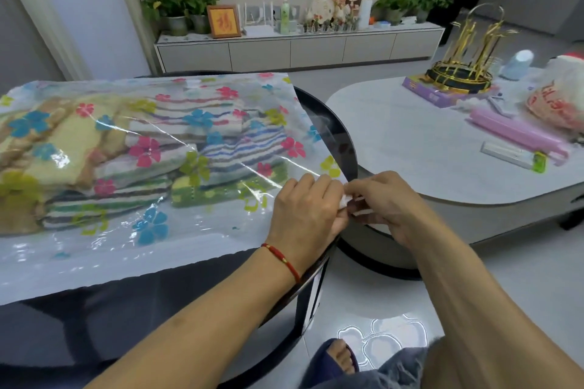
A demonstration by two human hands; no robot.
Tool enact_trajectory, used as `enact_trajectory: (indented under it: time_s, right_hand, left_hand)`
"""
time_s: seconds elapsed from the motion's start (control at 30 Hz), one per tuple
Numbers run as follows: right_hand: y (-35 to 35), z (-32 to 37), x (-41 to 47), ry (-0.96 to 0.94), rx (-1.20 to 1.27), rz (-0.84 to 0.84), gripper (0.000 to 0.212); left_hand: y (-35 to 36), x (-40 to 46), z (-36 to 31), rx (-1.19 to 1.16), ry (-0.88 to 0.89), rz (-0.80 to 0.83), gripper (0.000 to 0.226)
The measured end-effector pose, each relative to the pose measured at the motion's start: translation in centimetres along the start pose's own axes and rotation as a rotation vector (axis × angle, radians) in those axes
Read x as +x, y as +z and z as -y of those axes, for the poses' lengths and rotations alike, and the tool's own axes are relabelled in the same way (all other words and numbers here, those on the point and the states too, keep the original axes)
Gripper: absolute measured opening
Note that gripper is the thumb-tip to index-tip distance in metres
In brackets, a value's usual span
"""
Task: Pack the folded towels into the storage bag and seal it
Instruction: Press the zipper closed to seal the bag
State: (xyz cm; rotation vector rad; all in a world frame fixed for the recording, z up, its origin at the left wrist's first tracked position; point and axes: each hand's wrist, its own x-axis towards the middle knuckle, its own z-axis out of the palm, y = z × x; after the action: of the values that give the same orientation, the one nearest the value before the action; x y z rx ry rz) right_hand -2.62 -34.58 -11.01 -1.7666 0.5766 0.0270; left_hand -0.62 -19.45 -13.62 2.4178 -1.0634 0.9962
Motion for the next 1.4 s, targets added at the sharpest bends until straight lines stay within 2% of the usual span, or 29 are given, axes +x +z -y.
enact_trajectory:
  time_s: [0.1,0.33,0.5,0.57,0.73,0.83,0.9,0.93,1.0,1.03,1.1,1.23,1.4]
  right_hand:
    - [0.5,0.0,-0.3,-0.002,-0.054,0.015,0.029]
    - [0.0,-0.5,-1.0,-0.086,-0.317,-0.044,0.035]
    - [0.2,-0.8,-1.3,-0.13,-0.383,-0.065,0.036]
    - [0.1,-1.0,-1.3,-0.147,-0.409,-0.104,0.038]
    - [0.4,-0.8,-2.0,-0.197,-0.48,-0.244,0.059]
    - [1.2,-0.8,-3.4,-0.363,-0.636,-0.34,0.051]
    - [2.9,-1.0,-5.0,-0.573,-0.855,-0.545,0.033]
    - [4.2,-0.9,-5.8,-0.703,-0.966,-0.598,0.036]
    - [6.7,-1.1,-6.8,-0.954,-1.139,-0.458,0.053]
    - [8.0,-1.3,-7.1,-0.986,-1.206,-0.329,0.059]
    - [9.4,-2.0,-6.7,-0.919,-1.276,-0.156,0.06]
    - [8.5,-2.5,-6.2,-0.949,-1.115,-0.098,0.057]
    - [6.9,-3.7,-5.7,-0.988,-1.042,-0.164,0.056]
  left_hand:
    - [-0.3,-0.1,-0.2,0.042,-0.043,0.051,0.015]
    - [-1.0,-0.4,0.1,0.124,0.111,0.034,0.018]
    - [-2.4,-1.4,1.3,0.222,0.135,0.11,0.024]
    - [-3.1,-2.1,1.8,0.218,0.115,0.131,0.022]
    - [-5.4,-4.9,4.8,0.171,0.077,0.185,0.013]
    - [-6.8,-5.8,6.4,0.148,0.029,0.201,0.013]
    - [-7.1,-5.7,6.5,0.131,-0.009,0.199,0.013]
    - [-7.1,-5.5,6.3,0.121,-0.024,0.194,0.011]
    - [-7.0,-5.5,5.8,0.081,-0.053,0.18,0.01]
    - [-7.0,-5.6,5.7,0.06,-0.062,0.172,0.011]
    - [-7.0,-6.0,6.1,0.057,-0.071,0.179,0.012]
    - [-7.4,-6.9,8.0,0.099,0.01,0.209,0.014]
    - [-9.3,-8.8,11.0,0.153,0.068,0.175,0.015]
